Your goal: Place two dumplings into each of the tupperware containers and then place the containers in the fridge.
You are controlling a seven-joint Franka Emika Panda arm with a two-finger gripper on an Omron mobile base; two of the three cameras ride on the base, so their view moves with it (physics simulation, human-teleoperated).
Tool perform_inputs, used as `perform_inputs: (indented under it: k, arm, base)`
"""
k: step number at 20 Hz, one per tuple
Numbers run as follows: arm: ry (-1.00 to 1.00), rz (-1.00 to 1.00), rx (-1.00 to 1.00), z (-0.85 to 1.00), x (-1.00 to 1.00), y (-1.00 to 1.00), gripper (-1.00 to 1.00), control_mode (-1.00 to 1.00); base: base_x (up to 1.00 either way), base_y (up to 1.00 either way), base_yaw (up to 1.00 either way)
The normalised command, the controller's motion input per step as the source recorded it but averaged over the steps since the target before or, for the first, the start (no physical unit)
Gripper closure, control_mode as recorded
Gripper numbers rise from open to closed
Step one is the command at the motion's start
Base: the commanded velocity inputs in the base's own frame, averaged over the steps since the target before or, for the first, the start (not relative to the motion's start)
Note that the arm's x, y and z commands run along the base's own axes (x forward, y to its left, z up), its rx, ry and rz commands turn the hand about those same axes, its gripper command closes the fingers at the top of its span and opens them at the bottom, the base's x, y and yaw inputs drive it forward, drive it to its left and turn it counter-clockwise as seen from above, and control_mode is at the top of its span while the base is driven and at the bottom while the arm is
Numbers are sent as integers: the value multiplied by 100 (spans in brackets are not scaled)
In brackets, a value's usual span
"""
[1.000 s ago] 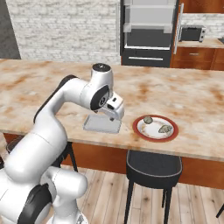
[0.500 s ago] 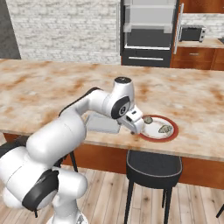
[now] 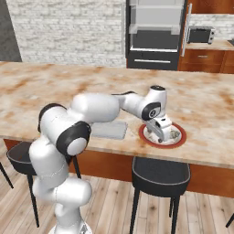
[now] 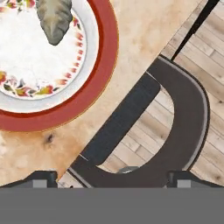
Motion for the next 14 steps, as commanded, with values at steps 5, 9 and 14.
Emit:
perform_inputs:
  k: [5, 9, 14]
  arm:
    - [14, -13, 12, -44, 100, -70, -100, -100]
    - [10, -8, 10, -34, 100, -53, -100, -100]
    - [3, -3, -1, -50, 71, -9, -100, -100]
  base:
    - [0, 0, 0]
    - [0, 0, 0]
    - [0, 0, 0]
